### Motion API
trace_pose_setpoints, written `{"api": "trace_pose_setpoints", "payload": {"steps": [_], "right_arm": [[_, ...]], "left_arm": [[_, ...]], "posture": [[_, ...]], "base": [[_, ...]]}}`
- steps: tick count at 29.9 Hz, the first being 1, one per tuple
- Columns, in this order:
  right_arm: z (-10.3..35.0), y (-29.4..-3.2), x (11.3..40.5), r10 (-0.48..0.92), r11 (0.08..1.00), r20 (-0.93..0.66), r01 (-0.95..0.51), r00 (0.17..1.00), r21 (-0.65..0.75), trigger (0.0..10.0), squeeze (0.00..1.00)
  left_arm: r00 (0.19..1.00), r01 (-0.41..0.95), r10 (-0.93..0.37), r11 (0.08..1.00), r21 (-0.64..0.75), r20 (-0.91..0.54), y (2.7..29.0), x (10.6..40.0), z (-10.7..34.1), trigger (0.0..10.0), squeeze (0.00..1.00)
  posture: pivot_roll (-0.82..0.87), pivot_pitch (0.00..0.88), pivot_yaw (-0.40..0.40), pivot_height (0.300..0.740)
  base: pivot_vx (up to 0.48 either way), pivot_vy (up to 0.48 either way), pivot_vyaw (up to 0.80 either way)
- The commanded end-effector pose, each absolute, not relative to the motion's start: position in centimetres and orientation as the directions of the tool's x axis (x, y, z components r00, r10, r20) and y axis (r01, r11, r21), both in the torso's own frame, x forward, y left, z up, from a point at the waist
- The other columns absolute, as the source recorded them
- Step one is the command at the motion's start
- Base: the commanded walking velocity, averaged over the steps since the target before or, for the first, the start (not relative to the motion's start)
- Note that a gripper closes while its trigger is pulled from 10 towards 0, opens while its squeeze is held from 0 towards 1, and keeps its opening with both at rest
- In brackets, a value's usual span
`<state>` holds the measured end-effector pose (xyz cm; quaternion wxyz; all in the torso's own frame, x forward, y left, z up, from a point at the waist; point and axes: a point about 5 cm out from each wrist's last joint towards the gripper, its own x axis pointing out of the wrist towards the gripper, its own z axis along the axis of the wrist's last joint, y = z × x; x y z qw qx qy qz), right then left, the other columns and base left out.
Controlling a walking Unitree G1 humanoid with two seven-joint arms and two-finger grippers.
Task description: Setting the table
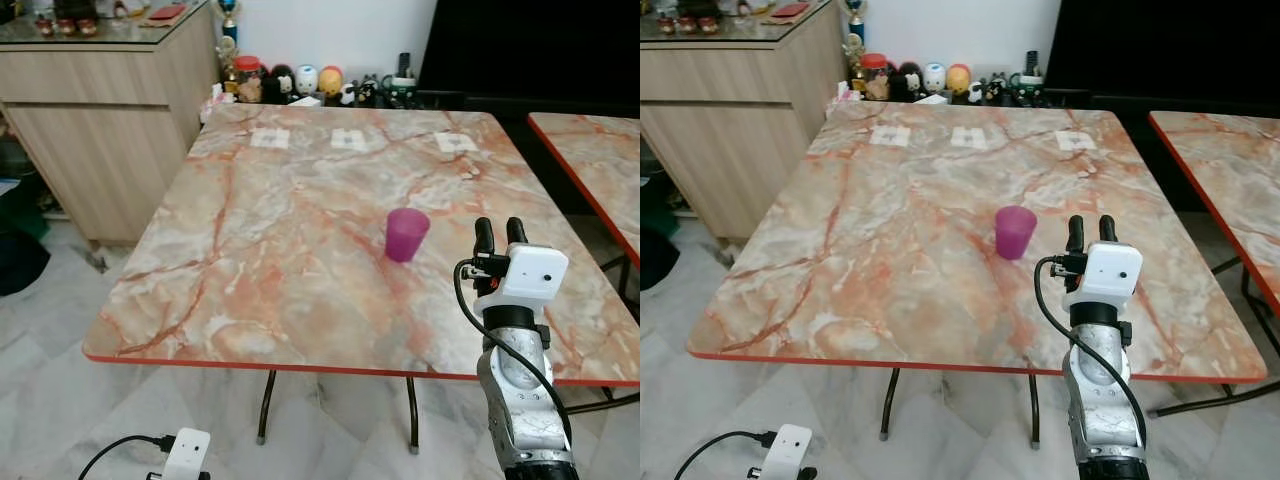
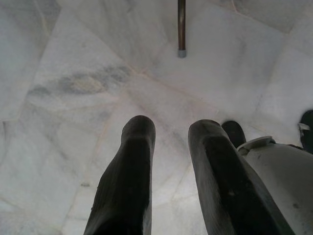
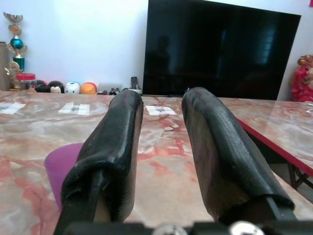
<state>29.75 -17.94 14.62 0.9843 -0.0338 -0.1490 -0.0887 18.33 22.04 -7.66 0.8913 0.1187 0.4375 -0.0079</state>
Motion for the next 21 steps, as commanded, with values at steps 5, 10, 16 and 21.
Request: {"api": "trace_pose_setpoints", "payload": {"steps": [5,10,16,21], "right_arm": [[14.67,-18.39,29.66,-0.184,0.979,0.304,0.203,0.935,-0.031,10.0,0.0],[14.62,-18.38,29.64,-0.187,0.978,0.302,0.205,0.935,-0.029,10.0,0.0],[14.52,-18.33,29.64,-0.186,0.979,0.298,0.204,0.936,-0.028,10.0,0.0],[14.45,-18.3,29.62,-0.186,0.979,0.295,0.203,0.937,-0.027,10.0,0.0]], "left_arm": [[0.607,0.133,0.081,0.97,0.201,-0.791,21.98,18.04,-7.83,10.0,0.0],[0.607,0.134,0.08,0.97,0.201,-0.79,22.0,18.04,-7.82,10.0,0.0],[0.607,0.133,0.081,0.97,0.202,-0.79,22.02,18.04,-7.82,10.0,0.0],[0.607,0.133,0.082,0.97,0.203,-0.79,22.05,18.02,-7.82,10.0,0.0]], "posture": [[0.04,0.0,-0.009,0.74],[0.04,0.0,-0.009,0.74],[0.05,0.0,-0.008,0.74],[0.05,0.0,-0.008,0.74]], "base": [[0.0,0.0,0.0],[0.0,0.0,0.0],[0.0,0.0,0.0],[0.0,0.0,0.0]]}}
